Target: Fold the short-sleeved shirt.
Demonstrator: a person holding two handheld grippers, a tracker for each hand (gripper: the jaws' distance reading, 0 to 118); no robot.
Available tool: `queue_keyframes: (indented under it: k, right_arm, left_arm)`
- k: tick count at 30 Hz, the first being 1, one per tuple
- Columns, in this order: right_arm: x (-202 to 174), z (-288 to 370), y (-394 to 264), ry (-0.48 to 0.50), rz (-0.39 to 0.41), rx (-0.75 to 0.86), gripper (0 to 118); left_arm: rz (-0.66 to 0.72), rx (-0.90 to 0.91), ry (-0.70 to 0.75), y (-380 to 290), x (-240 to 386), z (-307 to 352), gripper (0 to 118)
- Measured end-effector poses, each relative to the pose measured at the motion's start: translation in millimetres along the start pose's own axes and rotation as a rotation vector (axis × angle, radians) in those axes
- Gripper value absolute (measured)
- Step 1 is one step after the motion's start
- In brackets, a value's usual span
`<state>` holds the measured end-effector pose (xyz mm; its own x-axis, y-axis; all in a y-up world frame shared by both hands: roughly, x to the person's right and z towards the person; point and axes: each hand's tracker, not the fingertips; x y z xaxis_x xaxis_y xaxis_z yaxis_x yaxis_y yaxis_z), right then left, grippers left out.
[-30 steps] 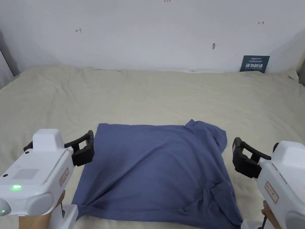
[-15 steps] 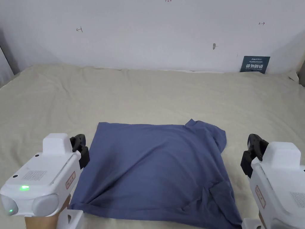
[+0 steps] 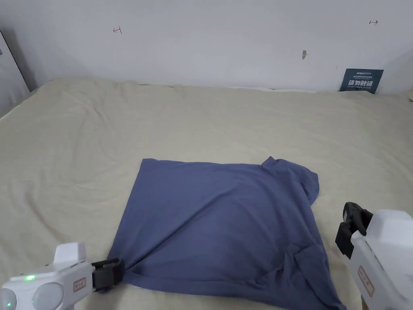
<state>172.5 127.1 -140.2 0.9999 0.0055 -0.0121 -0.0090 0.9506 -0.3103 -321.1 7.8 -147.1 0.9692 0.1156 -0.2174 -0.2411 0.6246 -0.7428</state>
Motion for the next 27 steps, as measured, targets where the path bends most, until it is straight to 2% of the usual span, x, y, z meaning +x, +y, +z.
queue_keyframes:
  k: [3, 5, 6, 8, 9, 12, 15, 16, 17, 23, 24, 27]
  right_arm:
    - [2.6, -4.5, -5.5, -0.003, -0.003, -0.031, 2]
    - [3.5, -6.8, -9.8, -0.006, -0.005, -0.052, 2]
    - [5.2, -8.1, -12.8, -0.007, -0.007, -0.066, 2]
    - [7.5, -10.4, -19.0, -0.015, -0.013, -0.092, 2]
    - [8.7, -11.7, -22.3, -0.020, -0.017, -0.111, 4]
    - [17.4, -17.5, -37.6, -0.019, -0.051, -0.202, 36]
    - [26.6, -26.8, -60.2, -0.035, -0.072, -0.324, 74]
    - [28.1, -30.8, -70.1, -0.044, -0.072, -0.380, 90]
    - [29.8, -33.5, -78.4, -0.047, -0.071, -0.437, 97]
    - [34.4, -47.6, -139.3, -0.051, -0.027, -0.649, 96]
    - [36.4, -50.7, -149.4, -0.046, -0.023, -0.662, 92]
    - [37.9, -54.0, -163.2, -0.045, -0.033, -0.674, 59]
  left_arm:
    - [0.007, -0.035, 0.053, -5.2, 0.1, -7.3, 98]
    - [0.002, -0.043, 0.059, -8.5, -0.5, -17.3, 74]
    - [-0.002, -0.047, 0.060, -8.7, 3.8, -16.1, 67]
    - [-0.008, -0.054, 0.061, -10.2, 8.6, -20.7, 60]
    - [-0.012, -0.057, 0.056, -11.2, 10.6, -22.8, 51]
    - [-0.018, -0.056, -0.016, -12.6, 15.0, -21.1, 4]
    - [-0.038, -0.047, -0.012, -9.2, 14.7, -19.9, 4]
    - [-0.041, -0.043, -0.008, -8.6, 15.8, -17.8, 4]
    - [-0.041, -0.036, -0.003, -7.8, 16.0, -15.7, 4]
    - [-0.027, -0.013, -0.013, -0.3, 11.1, -10.5, 4]
    - [-0.026, -0.012, -0.013, 0.0, 11.2, -10.3, 4]
    - [-0.026, -0.015, -0.010, -0.3, 9.0, -13.1, 4]
